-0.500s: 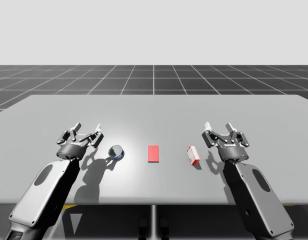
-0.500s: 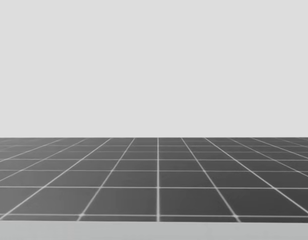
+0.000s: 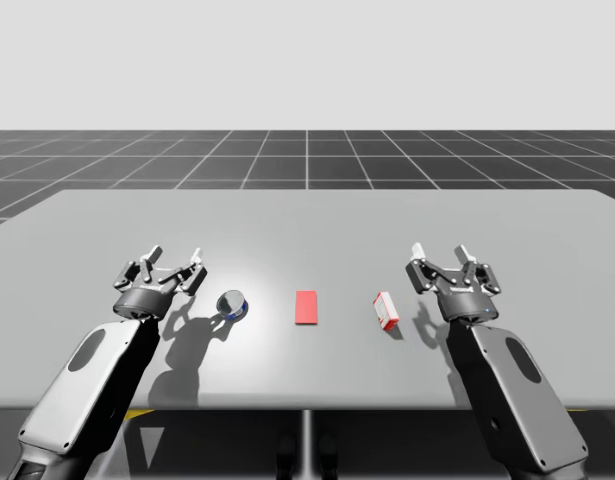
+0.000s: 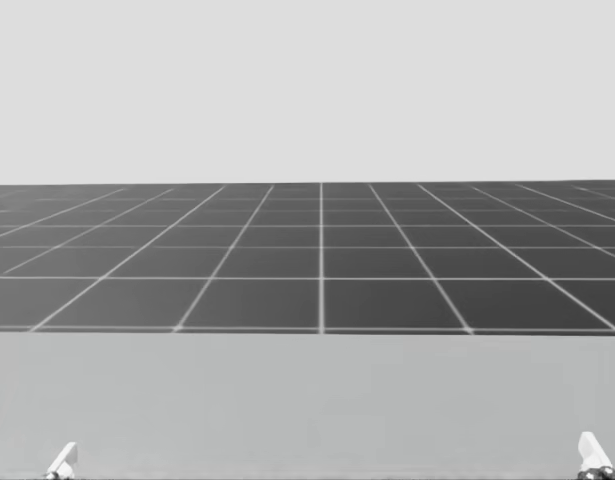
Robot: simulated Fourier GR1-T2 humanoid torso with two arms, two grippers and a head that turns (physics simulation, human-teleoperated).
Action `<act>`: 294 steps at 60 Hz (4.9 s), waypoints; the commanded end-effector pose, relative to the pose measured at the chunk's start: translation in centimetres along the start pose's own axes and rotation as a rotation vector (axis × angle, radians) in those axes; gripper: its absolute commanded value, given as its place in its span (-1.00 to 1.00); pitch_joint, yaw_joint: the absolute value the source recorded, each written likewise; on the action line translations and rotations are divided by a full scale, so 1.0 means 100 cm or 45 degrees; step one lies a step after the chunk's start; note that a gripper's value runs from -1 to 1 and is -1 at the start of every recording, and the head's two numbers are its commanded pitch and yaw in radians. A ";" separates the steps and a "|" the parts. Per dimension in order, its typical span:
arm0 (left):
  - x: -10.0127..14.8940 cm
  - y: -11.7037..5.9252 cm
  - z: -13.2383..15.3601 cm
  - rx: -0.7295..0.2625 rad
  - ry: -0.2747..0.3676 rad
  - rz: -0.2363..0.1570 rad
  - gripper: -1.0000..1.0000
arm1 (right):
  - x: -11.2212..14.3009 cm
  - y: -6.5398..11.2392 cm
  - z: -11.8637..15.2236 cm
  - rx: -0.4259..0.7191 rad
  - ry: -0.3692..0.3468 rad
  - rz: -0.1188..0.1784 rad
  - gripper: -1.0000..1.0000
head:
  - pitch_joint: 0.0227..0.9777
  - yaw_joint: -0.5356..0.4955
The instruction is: Look at the card. If it is red, pick the object on the left. If it is green, pick the object on the right.
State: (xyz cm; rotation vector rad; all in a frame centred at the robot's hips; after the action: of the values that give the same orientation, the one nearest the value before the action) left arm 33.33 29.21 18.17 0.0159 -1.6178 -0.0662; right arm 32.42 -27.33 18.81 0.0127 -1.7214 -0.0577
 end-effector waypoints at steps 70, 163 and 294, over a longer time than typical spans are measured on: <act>0.000 0.001 -0.002 -0.003 -0.003 -0.004 -1.00 | -0.001 0.001 -0.001 0.002 0.009 0.007 -1.00 | 0.80 0.02; -0.001 -0.040 0.111 -0.388 0.203 -0.032 -1.00 | -0.004 0.004 -0.001 0.004 0.023 -0.006 -1.00 | 0.77 0.66; -0.071 -0.078 0.055 -0.367 0.458 0.012 1.00 | 0.000 0.000 0.000 -0.004 -0.001 -0.015 -1.00 | -0.03 0.75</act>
State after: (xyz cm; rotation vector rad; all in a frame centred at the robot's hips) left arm 28.83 22.53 11.75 -0.1150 -1.2988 -0.1810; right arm 32.48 -27.25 18.82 0.0198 -1.7227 -0.0683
